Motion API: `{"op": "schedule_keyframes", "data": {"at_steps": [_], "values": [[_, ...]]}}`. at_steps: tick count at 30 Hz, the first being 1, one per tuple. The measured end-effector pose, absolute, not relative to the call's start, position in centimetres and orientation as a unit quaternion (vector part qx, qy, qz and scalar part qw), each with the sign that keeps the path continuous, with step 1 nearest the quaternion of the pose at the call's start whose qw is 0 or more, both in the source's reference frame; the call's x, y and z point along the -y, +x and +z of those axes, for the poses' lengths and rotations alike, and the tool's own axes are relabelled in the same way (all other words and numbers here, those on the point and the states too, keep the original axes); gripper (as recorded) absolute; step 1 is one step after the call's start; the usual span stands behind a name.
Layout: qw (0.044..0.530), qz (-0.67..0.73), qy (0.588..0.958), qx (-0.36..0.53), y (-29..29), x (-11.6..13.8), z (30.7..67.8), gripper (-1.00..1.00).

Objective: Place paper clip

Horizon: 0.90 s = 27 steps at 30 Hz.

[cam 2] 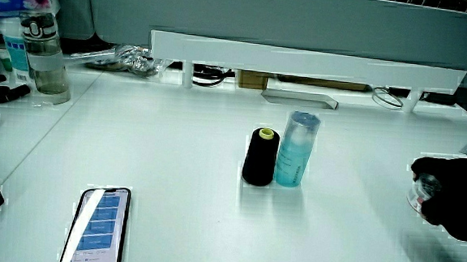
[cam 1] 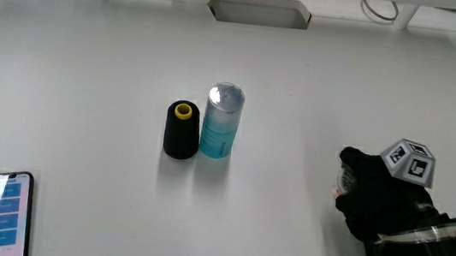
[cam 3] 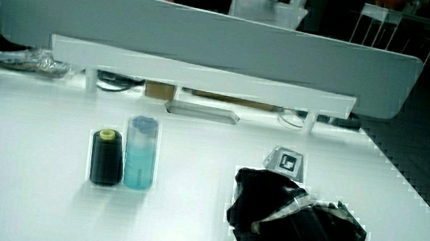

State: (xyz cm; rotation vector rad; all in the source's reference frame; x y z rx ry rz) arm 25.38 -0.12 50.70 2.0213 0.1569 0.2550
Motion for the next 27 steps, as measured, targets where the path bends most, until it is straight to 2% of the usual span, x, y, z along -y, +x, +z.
{"op": "schedule_keyframes", "data": {"at_steps": [15,23,27], "values": [[0.57,0.101,0.805,-0.127,27.9,-1.0,55.0,0.0],[0.583,0.094,0.794,-0.14,28.5,-1.9,56.3,0.0],[0.575,0.09,0.801,-0.141,28.4,-1.7,56.3,0.0]]}}
